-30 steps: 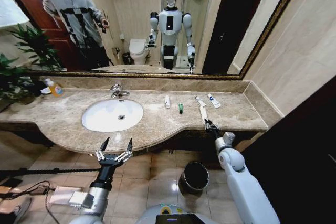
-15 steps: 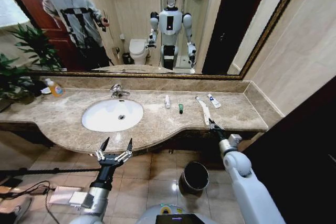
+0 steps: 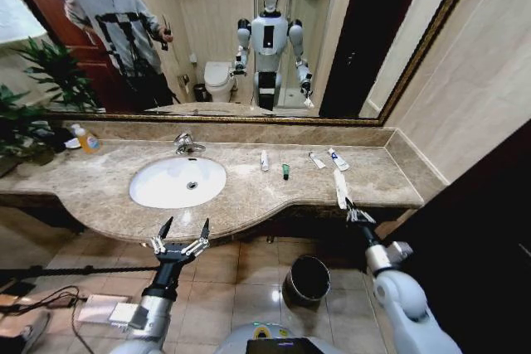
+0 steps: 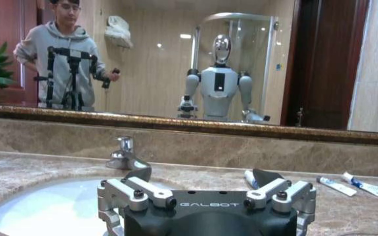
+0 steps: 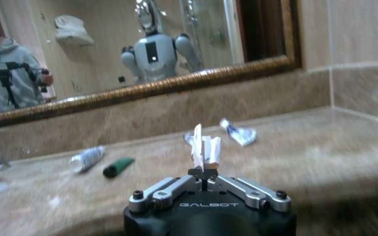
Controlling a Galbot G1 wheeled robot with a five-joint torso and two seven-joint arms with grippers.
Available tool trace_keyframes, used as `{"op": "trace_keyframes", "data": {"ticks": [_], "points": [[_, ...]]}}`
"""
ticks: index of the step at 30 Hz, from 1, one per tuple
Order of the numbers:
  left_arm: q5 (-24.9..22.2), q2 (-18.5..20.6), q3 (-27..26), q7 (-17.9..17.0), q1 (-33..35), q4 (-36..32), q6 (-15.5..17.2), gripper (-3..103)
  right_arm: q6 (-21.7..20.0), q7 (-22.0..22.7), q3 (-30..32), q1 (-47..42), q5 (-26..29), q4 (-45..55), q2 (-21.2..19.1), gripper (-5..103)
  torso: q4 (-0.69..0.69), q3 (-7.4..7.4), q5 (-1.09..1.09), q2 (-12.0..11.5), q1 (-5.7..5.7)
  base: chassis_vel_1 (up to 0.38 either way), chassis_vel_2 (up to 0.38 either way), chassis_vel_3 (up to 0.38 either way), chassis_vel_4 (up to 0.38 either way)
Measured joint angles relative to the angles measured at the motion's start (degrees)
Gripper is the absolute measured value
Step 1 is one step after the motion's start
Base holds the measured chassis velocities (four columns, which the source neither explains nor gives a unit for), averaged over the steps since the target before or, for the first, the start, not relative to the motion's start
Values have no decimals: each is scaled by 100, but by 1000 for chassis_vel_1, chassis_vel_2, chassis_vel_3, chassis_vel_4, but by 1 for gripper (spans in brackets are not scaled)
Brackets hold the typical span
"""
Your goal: Pick up the trash from the sink and place it in the trash bin.
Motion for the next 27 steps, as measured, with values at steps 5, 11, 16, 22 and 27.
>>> {"op": "trace_keyframes", "data": {"ticks": [5, 11, 16, 22, 27], "points": [[0, 0, 0, 0, 0, 0, 0, 100, 439, -85, -4, -576, 3, -215, 200, 0, 0, 0, 0, 0, -1, 0, 0, 0, 0], [0, 0, 0, 0, 0, 0, 0, 100, 828, -79, -135, -917, -61, -614, 445, 0, 0, 0, -1, 0, 0, 0, 0, 0, 0], [0, 0, 0, 0, 0, 0, 0, 100, 1006, -133, -278, -815, -311, -1325, 525, 0, 0, 0, 1, 0, -1, 0, 0, 0, 0], [0, 0, 0, 0, 0, 0, 0, 100, 819, 27, -477, -329, -846, -2167, 609, 0, 1, 1, 1, -1, 0, 0, 0, 0, 0], [0, 0, 0, 0, 0, 0, 0, 100, 465, -46, -578, 246, -1117, -3299, 459, 0, 0, 1, -1, -1, 1, 0, 0, 0, 0]]}}
